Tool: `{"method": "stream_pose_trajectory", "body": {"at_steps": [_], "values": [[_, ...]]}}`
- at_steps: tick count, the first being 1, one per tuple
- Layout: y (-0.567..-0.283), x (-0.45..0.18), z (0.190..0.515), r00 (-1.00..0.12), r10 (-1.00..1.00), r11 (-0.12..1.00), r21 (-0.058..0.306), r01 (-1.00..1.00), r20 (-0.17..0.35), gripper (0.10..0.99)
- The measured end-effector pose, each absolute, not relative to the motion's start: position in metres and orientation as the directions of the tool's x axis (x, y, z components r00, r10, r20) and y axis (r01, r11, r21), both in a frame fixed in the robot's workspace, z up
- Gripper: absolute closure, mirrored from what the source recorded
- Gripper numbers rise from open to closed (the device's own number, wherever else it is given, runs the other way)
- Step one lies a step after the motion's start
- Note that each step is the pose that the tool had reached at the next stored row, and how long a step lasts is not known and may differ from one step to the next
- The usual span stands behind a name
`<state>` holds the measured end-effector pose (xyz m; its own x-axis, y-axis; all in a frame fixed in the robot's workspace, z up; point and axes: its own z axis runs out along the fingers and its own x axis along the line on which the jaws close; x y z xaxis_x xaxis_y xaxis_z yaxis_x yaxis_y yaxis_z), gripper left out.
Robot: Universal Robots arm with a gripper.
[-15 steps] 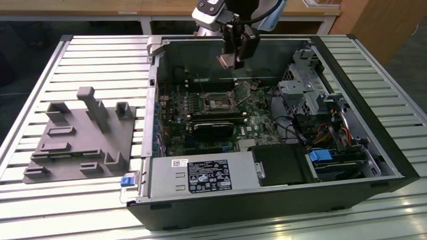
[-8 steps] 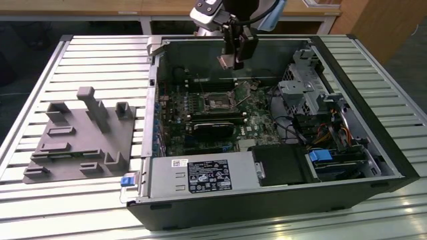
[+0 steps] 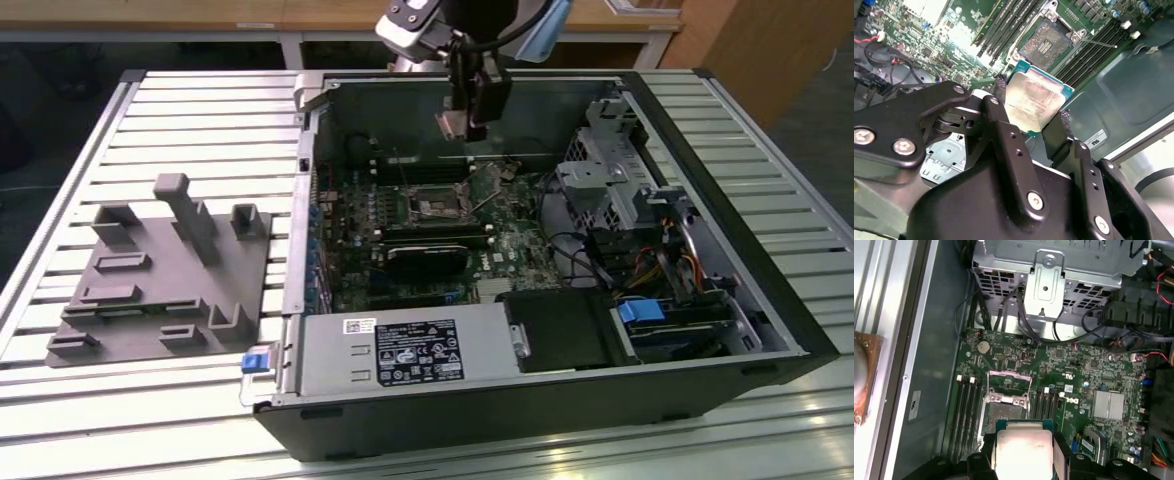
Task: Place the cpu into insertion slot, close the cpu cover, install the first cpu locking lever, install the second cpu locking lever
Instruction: 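Place the cpu into insertion slot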
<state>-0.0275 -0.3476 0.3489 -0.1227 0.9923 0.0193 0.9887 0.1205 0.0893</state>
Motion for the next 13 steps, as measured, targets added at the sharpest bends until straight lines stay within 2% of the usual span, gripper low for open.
{"method": "stream_pose_trajectory", "body": {"at_steps": [13], "values": [[-0.347,-0.028,0.338,-0.031,0.999,0.029,0.089,0.996,0.019,0.549]]}}
